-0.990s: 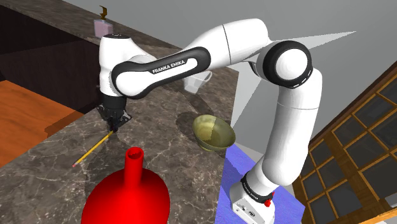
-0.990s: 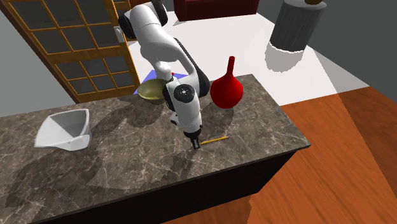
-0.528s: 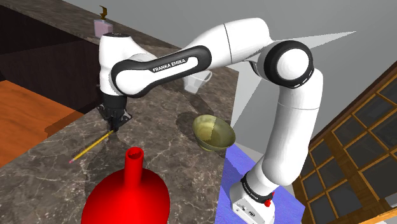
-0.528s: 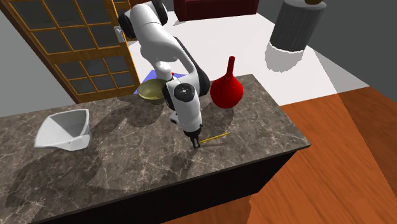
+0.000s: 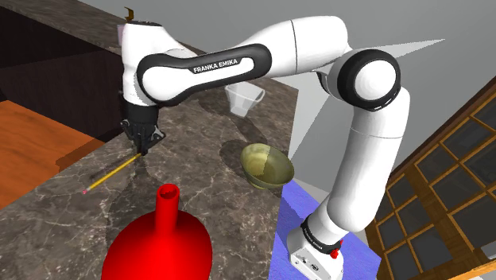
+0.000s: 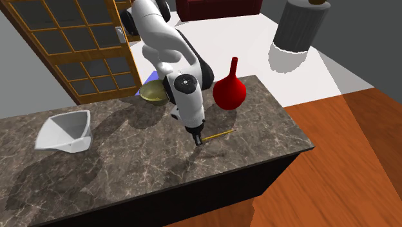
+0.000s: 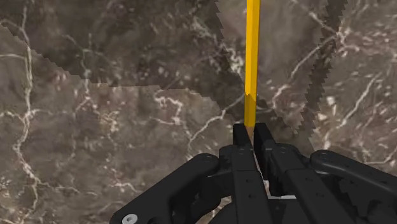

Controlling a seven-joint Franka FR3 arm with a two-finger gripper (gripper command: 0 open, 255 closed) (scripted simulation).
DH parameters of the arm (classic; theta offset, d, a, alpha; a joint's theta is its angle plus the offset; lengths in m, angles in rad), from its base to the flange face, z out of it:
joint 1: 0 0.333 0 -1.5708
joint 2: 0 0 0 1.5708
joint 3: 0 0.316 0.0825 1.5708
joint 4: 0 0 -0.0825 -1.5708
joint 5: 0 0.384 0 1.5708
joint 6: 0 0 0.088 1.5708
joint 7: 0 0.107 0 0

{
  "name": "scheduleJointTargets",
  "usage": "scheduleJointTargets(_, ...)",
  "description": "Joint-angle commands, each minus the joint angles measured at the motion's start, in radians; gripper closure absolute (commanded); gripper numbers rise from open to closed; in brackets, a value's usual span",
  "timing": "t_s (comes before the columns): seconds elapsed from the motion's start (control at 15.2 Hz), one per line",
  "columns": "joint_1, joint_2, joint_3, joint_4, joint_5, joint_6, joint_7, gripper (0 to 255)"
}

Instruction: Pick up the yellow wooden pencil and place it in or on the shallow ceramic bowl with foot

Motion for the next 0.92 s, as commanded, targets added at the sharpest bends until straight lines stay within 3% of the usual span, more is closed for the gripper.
scheduleJointTargets(0.0,-0.004,-0.014,0.005,0.009,0.009,-0.021,-0.003,255)
scheduleJointTargets(0.86,-0.011,-0.065,0.022,0.124,0.045,-0.177,-0.016,255)
